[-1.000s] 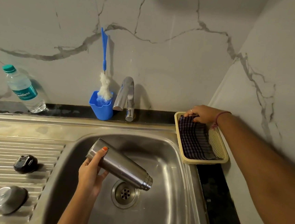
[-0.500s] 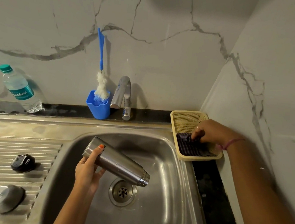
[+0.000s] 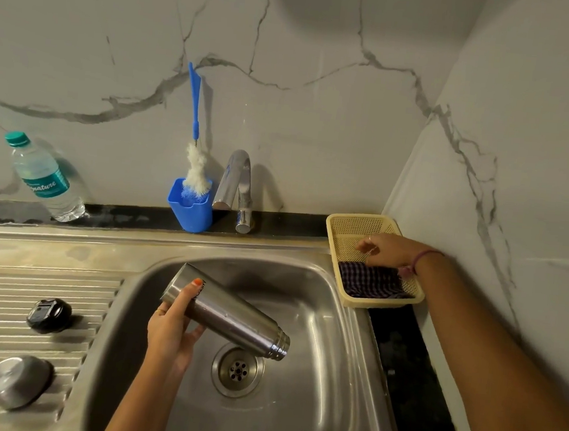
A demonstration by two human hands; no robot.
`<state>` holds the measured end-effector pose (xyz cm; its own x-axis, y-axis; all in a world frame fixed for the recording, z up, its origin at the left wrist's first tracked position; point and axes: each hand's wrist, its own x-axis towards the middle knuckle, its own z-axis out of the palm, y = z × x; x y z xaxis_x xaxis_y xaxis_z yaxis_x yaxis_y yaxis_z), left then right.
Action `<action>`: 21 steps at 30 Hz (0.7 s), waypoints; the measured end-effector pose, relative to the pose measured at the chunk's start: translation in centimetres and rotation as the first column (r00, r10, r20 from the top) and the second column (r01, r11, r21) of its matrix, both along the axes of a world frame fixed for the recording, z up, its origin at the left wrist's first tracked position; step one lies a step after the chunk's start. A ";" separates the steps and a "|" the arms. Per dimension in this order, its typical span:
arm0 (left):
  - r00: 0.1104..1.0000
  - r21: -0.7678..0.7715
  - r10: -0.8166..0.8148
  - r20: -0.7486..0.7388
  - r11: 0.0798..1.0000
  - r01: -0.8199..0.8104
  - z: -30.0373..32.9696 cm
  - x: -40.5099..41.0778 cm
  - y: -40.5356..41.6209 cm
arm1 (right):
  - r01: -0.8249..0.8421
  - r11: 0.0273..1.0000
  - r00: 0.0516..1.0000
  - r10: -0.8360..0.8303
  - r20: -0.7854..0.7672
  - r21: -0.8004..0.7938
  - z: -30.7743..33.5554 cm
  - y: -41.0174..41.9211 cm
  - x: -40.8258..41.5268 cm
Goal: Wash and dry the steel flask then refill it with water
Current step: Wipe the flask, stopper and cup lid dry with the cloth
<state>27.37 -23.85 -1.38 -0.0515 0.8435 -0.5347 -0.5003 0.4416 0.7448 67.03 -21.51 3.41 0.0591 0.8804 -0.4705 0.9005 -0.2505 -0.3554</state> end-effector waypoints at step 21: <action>0.999 0.021 0.053 -0.007 0.998 -0.053 0.7 -0.9 -0.7 | 0.003 0.999 0.994 -0.008 0.110 0.045 2.6 -1.2 -0.1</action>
<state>26.44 -24.58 -0.71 -0.1006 0.8506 -0.5160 -0.5168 0.3985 0.7577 66.91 -22.70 6.04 0.1132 0.8998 -0.4213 0.9335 -0.2416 -0.2651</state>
